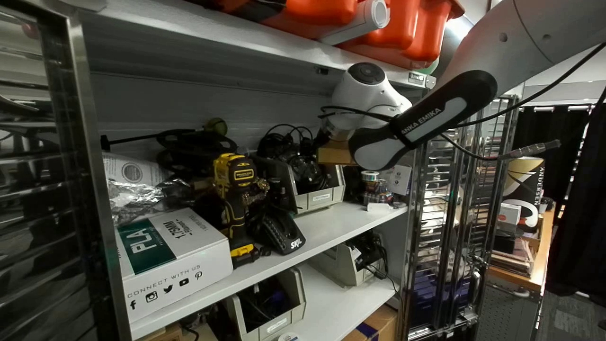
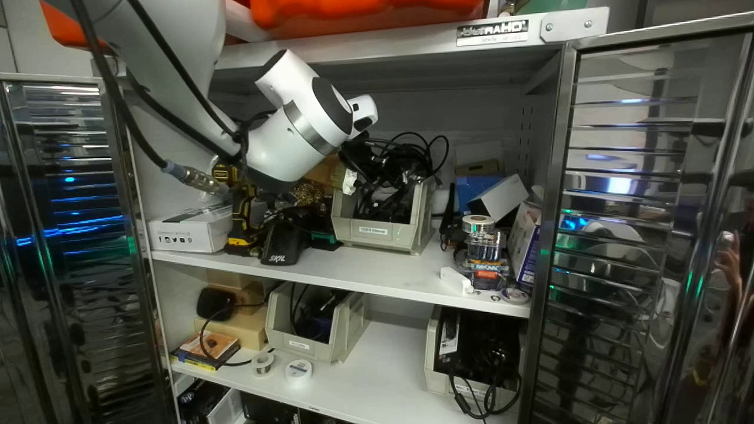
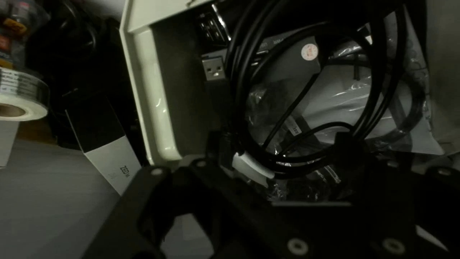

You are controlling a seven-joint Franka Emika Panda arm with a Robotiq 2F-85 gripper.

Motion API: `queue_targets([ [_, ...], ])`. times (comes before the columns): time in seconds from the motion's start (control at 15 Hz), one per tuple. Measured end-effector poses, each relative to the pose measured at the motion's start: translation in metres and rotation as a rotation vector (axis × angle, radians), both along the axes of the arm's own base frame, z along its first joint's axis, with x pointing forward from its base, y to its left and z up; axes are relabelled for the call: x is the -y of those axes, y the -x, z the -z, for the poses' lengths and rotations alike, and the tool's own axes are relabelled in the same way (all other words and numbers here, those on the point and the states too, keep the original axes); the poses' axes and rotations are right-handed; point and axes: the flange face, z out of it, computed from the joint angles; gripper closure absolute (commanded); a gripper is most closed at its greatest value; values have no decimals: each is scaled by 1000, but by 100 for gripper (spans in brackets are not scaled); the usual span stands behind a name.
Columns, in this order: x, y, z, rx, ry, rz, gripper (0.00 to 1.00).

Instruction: Put the cable on the top shelf in the tray behind it

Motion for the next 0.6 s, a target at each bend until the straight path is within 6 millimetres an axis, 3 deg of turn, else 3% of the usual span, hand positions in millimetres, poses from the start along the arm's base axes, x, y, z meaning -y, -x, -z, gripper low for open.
queue_targets([
  [0.2,-12,24,10,-43,-2,-24,0],
  [0.6,-39,112,59,-249,-41,-87,0],
])
